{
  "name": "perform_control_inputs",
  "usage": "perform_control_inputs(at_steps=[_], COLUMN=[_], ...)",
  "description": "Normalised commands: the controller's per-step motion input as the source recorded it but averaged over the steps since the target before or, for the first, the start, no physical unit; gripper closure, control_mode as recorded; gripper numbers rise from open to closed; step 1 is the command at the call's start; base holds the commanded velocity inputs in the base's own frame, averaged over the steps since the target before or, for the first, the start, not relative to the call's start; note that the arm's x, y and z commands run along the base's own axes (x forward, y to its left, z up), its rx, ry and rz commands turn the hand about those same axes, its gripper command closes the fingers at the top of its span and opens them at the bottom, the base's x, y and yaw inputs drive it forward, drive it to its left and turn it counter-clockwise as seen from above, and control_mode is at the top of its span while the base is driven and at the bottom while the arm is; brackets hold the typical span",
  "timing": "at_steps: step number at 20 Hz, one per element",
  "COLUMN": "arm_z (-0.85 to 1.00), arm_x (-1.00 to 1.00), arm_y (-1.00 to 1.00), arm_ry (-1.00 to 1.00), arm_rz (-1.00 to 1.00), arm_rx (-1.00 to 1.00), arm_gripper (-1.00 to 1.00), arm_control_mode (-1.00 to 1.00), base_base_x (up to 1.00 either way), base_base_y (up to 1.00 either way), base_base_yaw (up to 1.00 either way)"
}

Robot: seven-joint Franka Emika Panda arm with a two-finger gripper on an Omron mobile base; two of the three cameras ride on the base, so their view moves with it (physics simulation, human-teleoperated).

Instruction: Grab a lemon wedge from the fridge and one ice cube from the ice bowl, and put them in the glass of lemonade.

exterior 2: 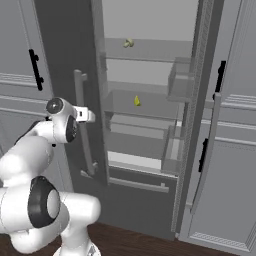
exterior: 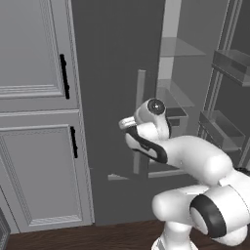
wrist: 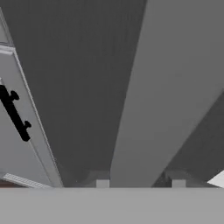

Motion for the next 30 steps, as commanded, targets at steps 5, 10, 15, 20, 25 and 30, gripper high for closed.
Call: perform_control_inputs(at_steps=[5, 10, 15, 20, 25, 30], arm_z=[0.96, 0.95, 0.99, 1.00, 0.99, 0.27], arm_x=[-0.99, -0.94, -0.78, -0.82, -0.26, 0.36], arm_y=[0.70, 0.07, -0.01, -0.07, -0.45, -0.98], arm_ry=[-0.09, -0.22, -0.09, -0.12, 0.00, 0.16], arm_rz=[0.11, 0.01, 0.00, 0.00, -0.01, -0.08], arm_rx=[-0.10, -0.01, 0.02, 0.12, 0.20, 0.49], arm_gripper=[1.00, 1.00, 1.00, 1.00, 1.00, 1.00], arm_control_mode=[-1.00, -1.00, -1.00, -1.00, -1.00, -1.00], base_base_x=[0.00, 0.00, 0.00, 0.00, 0.00, 0.00], base_base_y=[0.00, 0.00, 0.00, 0.00, 0.00, 0.00], base_base_yaw=[0.00, 0.00, 0.00, 0.00, 0.00, 0.00])
